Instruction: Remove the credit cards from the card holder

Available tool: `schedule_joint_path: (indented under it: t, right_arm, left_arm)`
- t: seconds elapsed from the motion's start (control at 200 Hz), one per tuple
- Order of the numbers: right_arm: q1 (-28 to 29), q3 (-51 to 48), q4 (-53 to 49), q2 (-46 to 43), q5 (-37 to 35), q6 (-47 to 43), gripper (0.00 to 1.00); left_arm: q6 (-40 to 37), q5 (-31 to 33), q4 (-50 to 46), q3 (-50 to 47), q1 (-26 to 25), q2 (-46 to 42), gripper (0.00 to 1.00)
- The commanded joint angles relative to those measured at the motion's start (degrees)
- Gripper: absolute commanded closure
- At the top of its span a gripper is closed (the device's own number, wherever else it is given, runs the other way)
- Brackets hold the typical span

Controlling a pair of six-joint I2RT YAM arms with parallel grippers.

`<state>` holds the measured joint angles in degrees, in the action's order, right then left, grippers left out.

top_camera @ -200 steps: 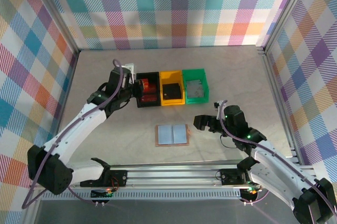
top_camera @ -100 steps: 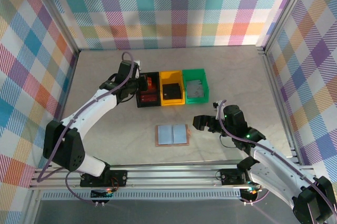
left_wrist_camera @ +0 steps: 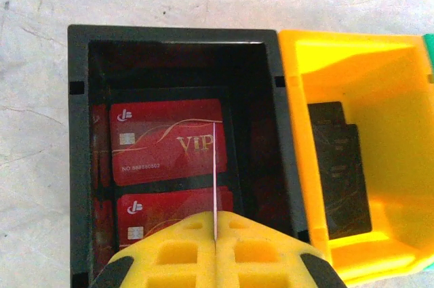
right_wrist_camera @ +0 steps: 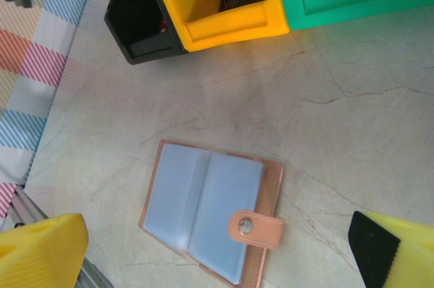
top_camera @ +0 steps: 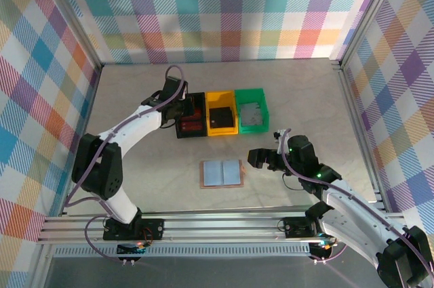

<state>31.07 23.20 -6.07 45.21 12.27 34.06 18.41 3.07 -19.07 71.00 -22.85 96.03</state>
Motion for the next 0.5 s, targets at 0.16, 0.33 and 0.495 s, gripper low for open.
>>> schedule_joint_path:
  t: [0.16,0.33,0.495]
  right_arm:
    - [-0.31,-0.88,1.96,0.4,1.66,0.39,0.01]
    - [-0.31,-0.95,2.13,0.33,1.96,0.38,0.01]
    - [-0.31,-1.05,2.41,0.74,2.11,0.35,0.01]
  left_arm:
    - [1.52,-2.65,2.64,2.0,1.23,4.09,1.0]
    - [2.61,-4.35,5.48,1.66,1.49,5.2,1.0]
    - [3.65,-6.5,5.89,1.47,1.58,6.34,1.0]
